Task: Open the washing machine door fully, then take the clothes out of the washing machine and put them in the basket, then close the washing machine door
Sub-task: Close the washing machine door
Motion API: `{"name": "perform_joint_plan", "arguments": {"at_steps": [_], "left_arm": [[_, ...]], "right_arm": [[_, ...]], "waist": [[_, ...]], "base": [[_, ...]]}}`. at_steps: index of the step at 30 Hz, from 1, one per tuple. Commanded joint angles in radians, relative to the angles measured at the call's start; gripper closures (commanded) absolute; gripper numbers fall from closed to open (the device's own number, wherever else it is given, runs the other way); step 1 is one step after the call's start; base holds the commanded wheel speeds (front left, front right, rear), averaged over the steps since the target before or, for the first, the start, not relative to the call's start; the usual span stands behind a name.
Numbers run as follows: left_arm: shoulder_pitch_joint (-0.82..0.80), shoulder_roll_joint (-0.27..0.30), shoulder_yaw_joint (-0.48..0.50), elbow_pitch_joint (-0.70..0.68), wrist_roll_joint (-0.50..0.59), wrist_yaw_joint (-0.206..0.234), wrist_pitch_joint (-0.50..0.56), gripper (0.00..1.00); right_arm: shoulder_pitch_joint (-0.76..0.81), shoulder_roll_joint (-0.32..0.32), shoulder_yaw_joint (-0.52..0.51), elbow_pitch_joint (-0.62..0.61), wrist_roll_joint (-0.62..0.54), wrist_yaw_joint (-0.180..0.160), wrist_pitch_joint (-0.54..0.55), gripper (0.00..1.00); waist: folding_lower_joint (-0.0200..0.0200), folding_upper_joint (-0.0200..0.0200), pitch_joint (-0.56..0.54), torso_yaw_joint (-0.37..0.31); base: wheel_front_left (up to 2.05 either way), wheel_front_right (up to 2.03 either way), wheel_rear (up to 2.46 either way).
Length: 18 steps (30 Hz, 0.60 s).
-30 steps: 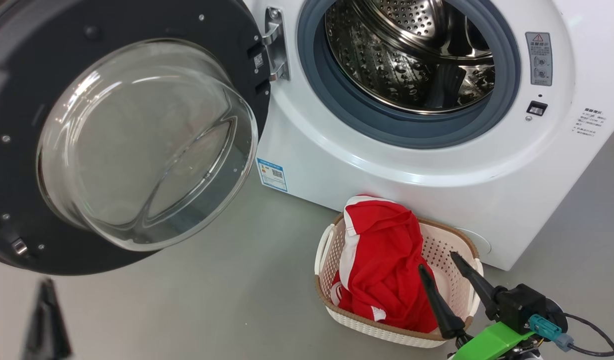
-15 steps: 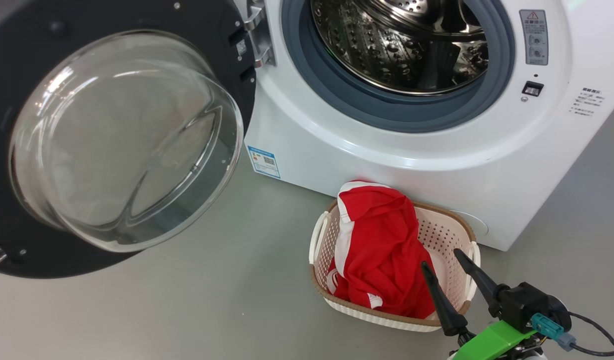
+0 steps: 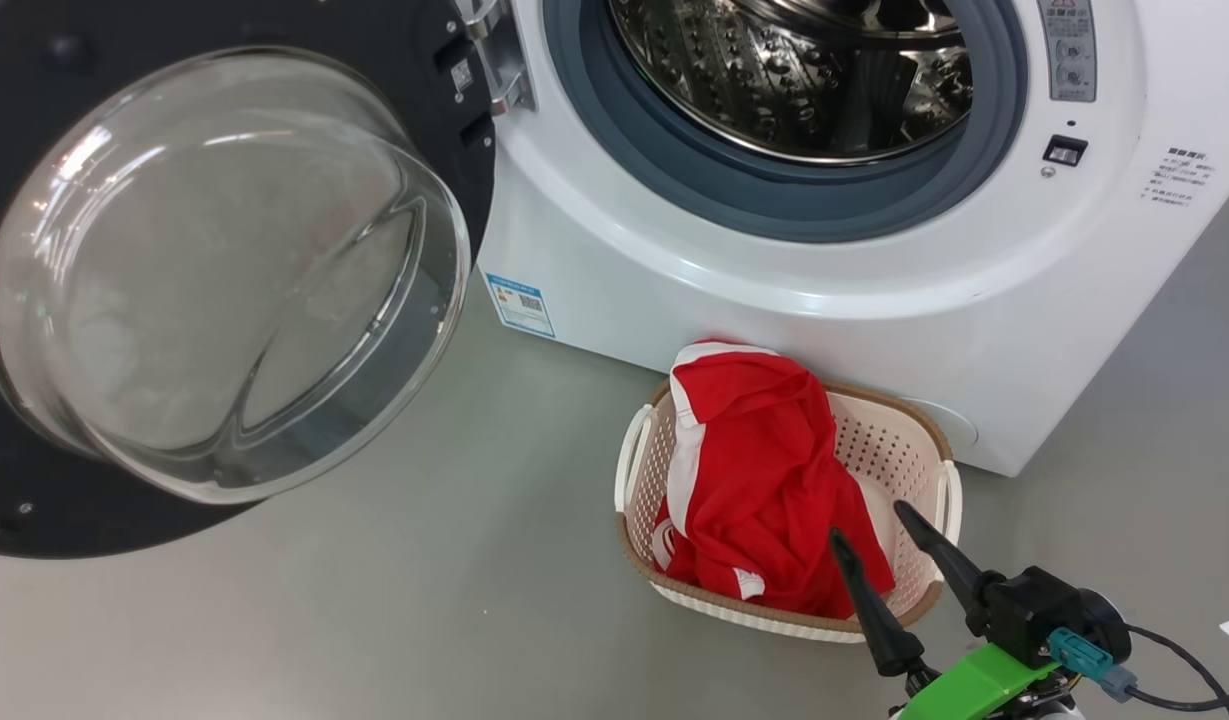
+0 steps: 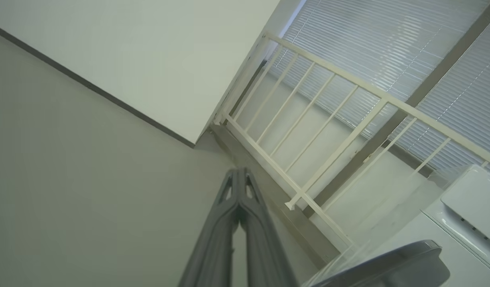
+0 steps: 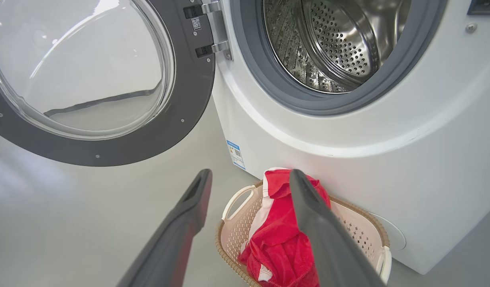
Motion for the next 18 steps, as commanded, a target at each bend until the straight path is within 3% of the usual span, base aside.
{"name": "perform_joint_plan", "arguments": {"at_steps": [1,10,18], "left_arm": [[-0.030,0.075,0.012,-0.007,-0.011,-0.003,0.020,1.00],[-0.165,0.126,0.011,0.232,-0.185,0.002,0.441,1.00],[-0.193,0.118,0.010,0.284,-0.237,-0.001,0.599,1.00]], "right_arm": [[-0.033,0.001,0.027,-0.021,-0.002,0.002,-0.005,0.00],[-0.059,-0.017,0.039,-0.015,-0.006,0.002,-0.005,0.00],[-0.074,-0.027,0.038,-0.014,-0.013,0.002,-0.005,0.00]], "waist": [[-0.0001,-0.0001,0.010,0.000],[-0.0001,-0.0001,0.057,-0.007],[-0.0001,-0.0001,0.090,-0.012]], "base": [[0.00,0.00,0.00],[0.00,0.00,0.00],[0.00,0.00,0.00]]}}
